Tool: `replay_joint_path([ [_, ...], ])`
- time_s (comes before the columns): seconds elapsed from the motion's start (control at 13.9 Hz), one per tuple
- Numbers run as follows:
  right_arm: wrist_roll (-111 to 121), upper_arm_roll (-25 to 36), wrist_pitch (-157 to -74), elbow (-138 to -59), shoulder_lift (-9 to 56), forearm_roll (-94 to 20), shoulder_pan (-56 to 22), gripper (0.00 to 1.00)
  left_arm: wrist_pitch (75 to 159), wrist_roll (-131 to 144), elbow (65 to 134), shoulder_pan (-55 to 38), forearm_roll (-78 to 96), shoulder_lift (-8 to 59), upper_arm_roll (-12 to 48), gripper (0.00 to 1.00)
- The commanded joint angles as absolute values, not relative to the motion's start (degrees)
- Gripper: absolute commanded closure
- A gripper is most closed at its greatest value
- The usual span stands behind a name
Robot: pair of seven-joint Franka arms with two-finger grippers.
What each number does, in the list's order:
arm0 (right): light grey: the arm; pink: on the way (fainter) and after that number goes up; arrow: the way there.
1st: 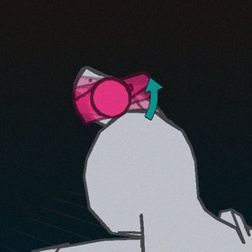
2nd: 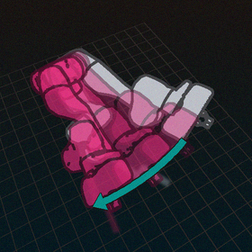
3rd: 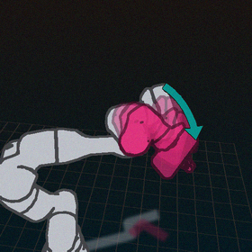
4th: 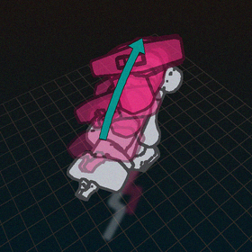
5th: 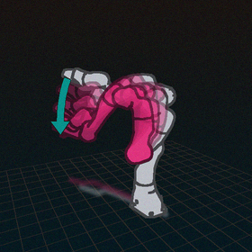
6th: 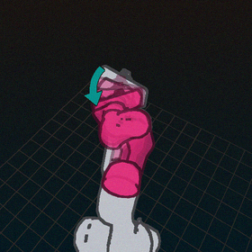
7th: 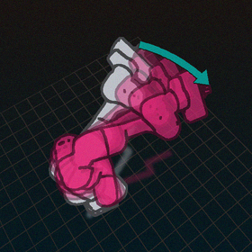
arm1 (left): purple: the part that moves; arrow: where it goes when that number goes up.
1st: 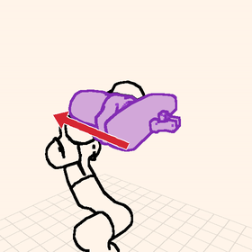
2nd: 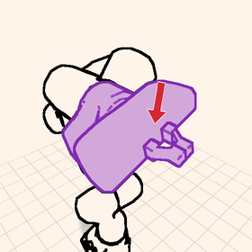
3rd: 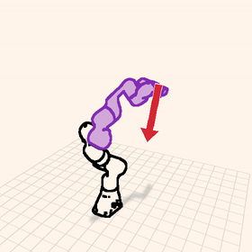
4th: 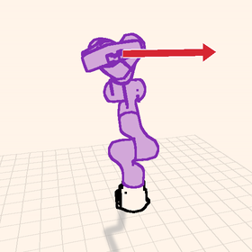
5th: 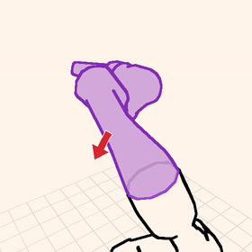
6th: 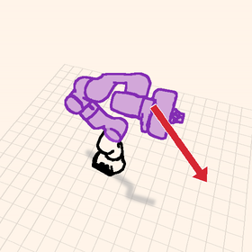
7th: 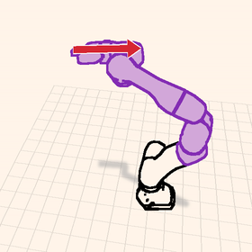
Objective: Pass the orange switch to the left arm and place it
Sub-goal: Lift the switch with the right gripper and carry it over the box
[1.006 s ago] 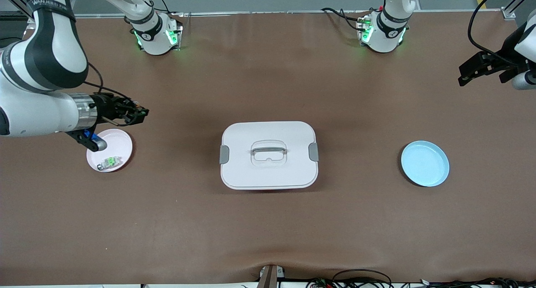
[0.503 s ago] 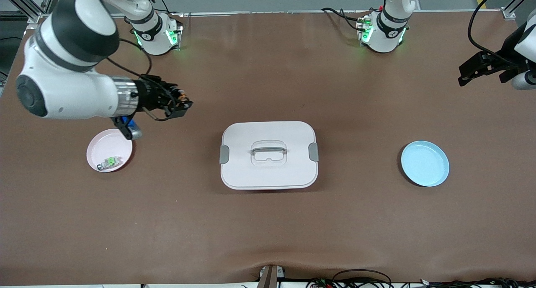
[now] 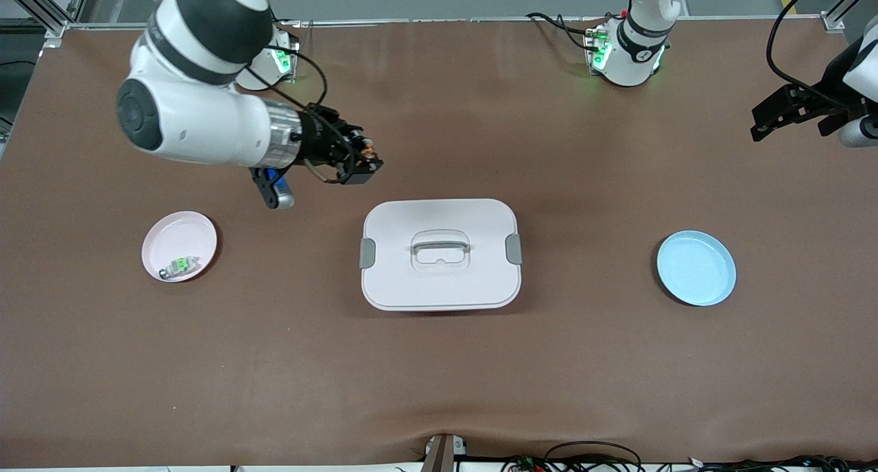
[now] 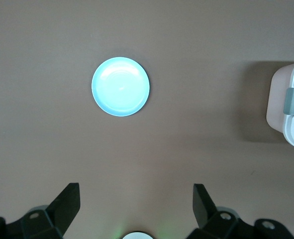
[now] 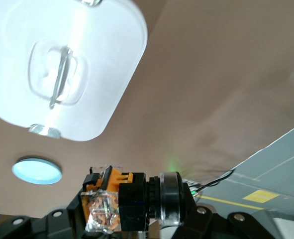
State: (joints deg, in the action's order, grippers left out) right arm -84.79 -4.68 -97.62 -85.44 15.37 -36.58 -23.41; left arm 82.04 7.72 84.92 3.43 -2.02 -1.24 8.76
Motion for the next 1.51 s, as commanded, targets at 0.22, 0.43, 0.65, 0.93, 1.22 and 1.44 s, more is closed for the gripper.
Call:
replay_joint_path([
  [0.22, -92.89, -4.04, -108.52, -81.91, 19.16, -43.75, -28.82, 0.74, 81.39, 6.94, 84.55, 3.78, -2.11, -1.49, 8.96, 0.00],
  [0.43, -94.48, -4.04, -113.10, -81.91, 19.69, -45.17, -30.23, 0.75, 81.47, 7.03, 84.55, 3.60, -2.11, -1.41, 8.96, 0.00],
  [0.65, -94.92, -4.04, -117.15, -82.09, 20.39, -47.28, -31.90, 0.75, 81.47, 7.03, 84.55, 3.60, -2.11, -1.49, 8.96, 0.00],
  [0.93, -96.15, -4.04, -121.90, -82.09, 21.79, -47.99, -33.83, 0.75, 81.47, 6.94, 84.55, 3.60, -2.11, -1.58, 8.96, 0.00],
  [1.22, -99.13, -4.04, -124.89, -81.83, 22.85, -47.99, -34.98, 0.75, 81.47, 7.03, 84.46, 3.52, -2.02, -1.41, 8.96, 0.00],
  [1.44, -99.14, -4.04, -125.51, -81.83, 23.20, -47.99, -35.33, 0.75, 81.56, 6.94, 84.37, 3.60, -1.93, -1.49, 8.96, 0.00],
])
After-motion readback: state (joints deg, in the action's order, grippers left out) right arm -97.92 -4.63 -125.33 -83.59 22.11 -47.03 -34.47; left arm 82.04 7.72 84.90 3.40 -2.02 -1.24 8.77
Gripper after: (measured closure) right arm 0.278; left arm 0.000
